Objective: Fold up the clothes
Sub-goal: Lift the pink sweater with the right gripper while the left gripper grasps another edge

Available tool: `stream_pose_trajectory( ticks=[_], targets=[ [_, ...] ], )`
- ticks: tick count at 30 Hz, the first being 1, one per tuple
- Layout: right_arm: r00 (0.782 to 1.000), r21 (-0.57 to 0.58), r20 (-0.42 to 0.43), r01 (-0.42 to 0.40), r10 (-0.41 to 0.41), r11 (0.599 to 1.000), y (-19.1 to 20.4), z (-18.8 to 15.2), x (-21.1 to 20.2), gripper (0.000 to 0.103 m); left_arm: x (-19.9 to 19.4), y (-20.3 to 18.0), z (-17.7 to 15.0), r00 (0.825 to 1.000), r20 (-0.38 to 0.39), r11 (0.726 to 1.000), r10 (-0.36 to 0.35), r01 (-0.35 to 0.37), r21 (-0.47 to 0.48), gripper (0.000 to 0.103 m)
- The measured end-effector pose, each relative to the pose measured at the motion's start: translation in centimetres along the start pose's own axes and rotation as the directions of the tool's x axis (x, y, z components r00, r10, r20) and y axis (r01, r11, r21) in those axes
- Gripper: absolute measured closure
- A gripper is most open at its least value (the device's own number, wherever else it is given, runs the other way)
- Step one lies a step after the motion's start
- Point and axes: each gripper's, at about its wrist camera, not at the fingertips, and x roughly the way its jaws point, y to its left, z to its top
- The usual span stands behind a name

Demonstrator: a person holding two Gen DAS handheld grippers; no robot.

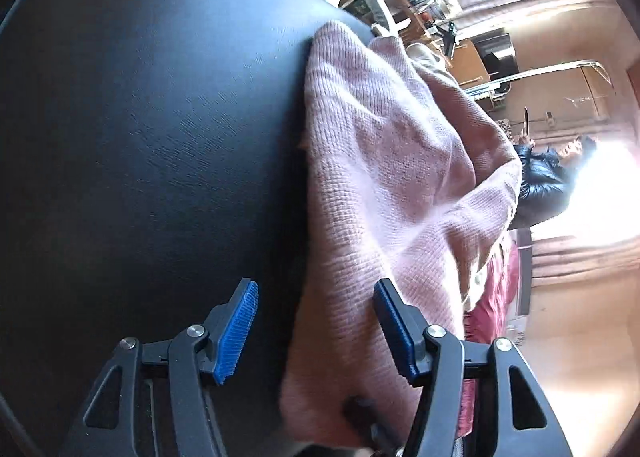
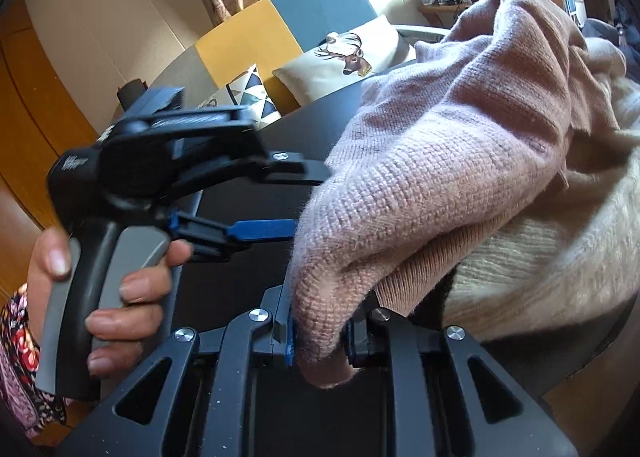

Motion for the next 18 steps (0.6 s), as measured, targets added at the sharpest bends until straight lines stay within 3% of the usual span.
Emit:
stream_pose_trajectory(
  ticks=[6, 11, 13, 15, 18],
  targets=[
    [1.000, -0.008, 0.002, -0.006, 0.006, 1.000, 0.1, 0.0, 0.0, 0.085, 2.5, -1.9, 1.4, 0.998, -0.060, 1.000, 0.005, -0.004, 0.023, 0.038],
    [1.000, -0.035, 0.010, 0.003, -0.002, 0.999, 0.3, -0.1, -0.1, 0.085, 3.2, -2.4, 1.9, 0.999, -0.024, 0.999, -0.032, 0.033, 0.033, 0.043],
    [1.000, -0.033, 0.012, 0.005, -0.005, 0.999, 0.2, -0.1, -0.1, 0.084, 3.7, -2.8, 2.1, 0.999, -0.010, 0.997, -0.035, 0.036, 0.063, 0.053],
    [1.000, -0.031, 0.010, 0.010, -0.009, 0.999, 0.1, -0.2, 0.0, 0.084, 4.5, -3.4, 2.4, 0.999, -0.036, 0.994, -0.003, 0.007, 0.105, 0.092],
    [1.000, -0.027, -0.003, 0.008, -0.008, 1.000, 0.3, -0.3, 0.3, 0.084, 4.5, -4.7, 2.2, 0.997, -0.011, 0.976, 0.073, -0.069, 0.204, 0.093]
  ],
)
